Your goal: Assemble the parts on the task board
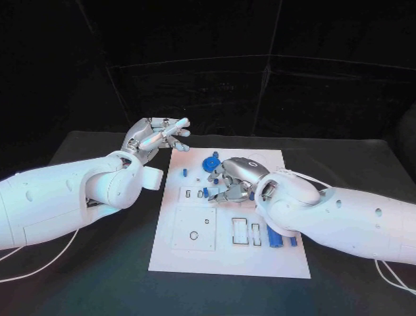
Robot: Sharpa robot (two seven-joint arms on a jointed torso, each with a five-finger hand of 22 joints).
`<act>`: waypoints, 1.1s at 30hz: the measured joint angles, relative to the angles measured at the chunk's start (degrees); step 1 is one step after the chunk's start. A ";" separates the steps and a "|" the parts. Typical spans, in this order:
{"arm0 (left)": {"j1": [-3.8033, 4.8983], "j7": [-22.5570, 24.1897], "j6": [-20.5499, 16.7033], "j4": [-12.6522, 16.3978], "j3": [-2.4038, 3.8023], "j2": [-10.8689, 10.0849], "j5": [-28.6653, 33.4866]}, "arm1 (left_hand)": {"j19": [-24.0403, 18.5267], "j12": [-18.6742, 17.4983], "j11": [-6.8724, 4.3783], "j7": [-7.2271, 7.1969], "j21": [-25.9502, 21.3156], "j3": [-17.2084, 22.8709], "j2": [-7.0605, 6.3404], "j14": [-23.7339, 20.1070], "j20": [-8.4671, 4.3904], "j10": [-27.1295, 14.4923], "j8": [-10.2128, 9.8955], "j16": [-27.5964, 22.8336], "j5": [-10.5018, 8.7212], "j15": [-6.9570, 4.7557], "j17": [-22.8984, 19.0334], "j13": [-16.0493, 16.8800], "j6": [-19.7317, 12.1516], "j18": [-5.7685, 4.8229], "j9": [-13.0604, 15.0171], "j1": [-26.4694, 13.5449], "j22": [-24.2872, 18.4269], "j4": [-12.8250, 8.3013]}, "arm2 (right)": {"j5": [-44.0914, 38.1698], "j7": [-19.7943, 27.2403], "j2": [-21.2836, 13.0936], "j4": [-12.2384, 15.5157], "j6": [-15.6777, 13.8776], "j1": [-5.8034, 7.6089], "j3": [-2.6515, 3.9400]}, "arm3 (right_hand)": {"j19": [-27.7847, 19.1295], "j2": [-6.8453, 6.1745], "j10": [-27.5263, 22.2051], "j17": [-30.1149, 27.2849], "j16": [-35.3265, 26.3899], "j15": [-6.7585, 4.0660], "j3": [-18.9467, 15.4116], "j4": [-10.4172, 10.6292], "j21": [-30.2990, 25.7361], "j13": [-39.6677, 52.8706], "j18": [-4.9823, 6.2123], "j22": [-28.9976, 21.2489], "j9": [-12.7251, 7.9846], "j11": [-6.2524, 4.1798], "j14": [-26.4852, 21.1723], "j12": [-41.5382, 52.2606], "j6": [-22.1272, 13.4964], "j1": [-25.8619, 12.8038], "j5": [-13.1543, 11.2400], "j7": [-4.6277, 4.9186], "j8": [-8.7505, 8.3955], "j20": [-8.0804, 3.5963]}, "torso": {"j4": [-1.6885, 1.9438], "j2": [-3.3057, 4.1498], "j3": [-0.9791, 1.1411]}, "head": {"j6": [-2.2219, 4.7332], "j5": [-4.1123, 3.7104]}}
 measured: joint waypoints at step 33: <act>5.83 -56.08 20.37 -8.87 -1.36 11.28 -49.57 | 8.58 50.70 -4.17 -4.46 55.22 -6.17 -0.24 0.37 -4.07 0.16 13.31 63.59 -0.20 -4.17 51.70 49.31 -1.31 -6.21 17.10 -8.51 63.64 11.54 | 22.95 13.30 -14.45 1.09 2.96 7.09 2.38 | -2.53 3.02 -0.80 0.04 -2.31 0.00 -0.43 -1.78 -1.83 -1.07 0.91 0.00 0.24 -0.41 0.00 -1.15 1.38 3.75 5.14 -0.90 0.95 -0.41 | 0.25 -3.60 0.87 | -2.05 0.52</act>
